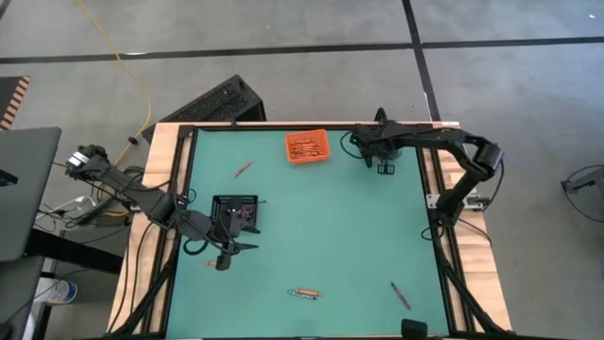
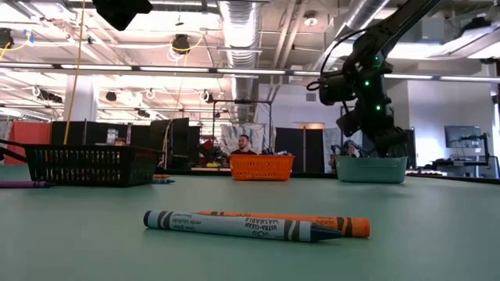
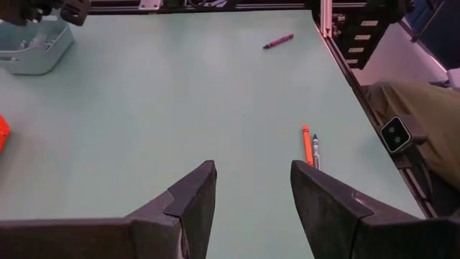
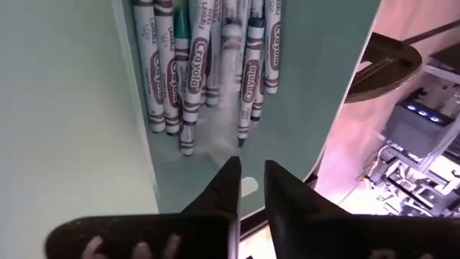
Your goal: Sort crayons
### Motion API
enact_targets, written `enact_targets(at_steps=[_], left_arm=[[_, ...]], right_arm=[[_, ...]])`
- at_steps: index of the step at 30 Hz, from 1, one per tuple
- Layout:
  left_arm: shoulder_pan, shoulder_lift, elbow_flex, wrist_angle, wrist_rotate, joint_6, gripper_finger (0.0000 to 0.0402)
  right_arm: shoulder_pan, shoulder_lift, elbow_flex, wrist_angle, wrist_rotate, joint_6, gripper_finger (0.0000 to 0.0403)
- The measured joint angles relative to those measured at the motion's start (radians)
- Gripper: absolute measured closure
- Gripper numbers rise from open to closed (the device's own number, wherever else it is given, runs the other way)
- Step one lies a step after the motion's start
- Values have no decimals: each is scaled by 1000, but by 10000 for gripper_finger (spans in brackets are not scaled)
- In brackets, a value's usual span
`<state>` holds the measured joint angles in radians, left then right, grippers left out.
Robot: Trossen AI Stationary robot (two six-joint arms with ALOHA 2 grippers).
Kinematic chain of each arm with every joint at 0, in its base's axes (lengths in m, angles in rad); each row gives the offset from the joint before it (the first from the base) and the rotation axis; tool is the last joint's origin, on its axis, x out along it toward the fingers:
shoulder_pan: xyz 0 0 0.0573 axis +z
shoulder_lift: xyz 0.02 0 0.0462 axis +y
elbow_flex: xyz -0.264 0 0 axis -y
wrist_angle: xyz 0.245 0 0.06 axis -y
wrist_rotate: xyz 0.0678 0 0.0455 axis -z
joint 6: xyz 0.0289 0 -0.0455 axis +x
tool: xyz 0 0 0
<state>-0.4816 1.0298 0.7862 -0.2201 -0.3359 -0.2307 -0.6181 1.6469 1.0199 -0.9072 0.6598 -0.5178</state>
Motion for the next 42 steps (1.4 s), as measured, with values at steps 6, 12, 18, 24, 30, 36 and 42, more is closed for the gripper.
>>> enact_targets(at_steps=[6,12,18,24,30,36,42], left_arm=[[0,0,0,-2,0,9,233],[0,0,-1,-11,0,5,233],[-4,5,-2,-14,6,-8,233],[-25,5,-10,-148,134,-151,233],[-70,5,-20,-401,141,-422,233],[-135,5,-171,-417,205,-459,233],[-150,5,-297,-300,273,-490,233]], right_arm=[[11,3,1,-6,58,23,316],[78,-40,72,-184,40,153,310],[215,-88,176,-299,-92,366,310],[452,-147,218,-305,-364,685,310],[796,-153,218,-270,-395,948,310],[1106,-113,217,-132,-259,1133,310],[1300,-66,217,-26,-97,1182,310]])
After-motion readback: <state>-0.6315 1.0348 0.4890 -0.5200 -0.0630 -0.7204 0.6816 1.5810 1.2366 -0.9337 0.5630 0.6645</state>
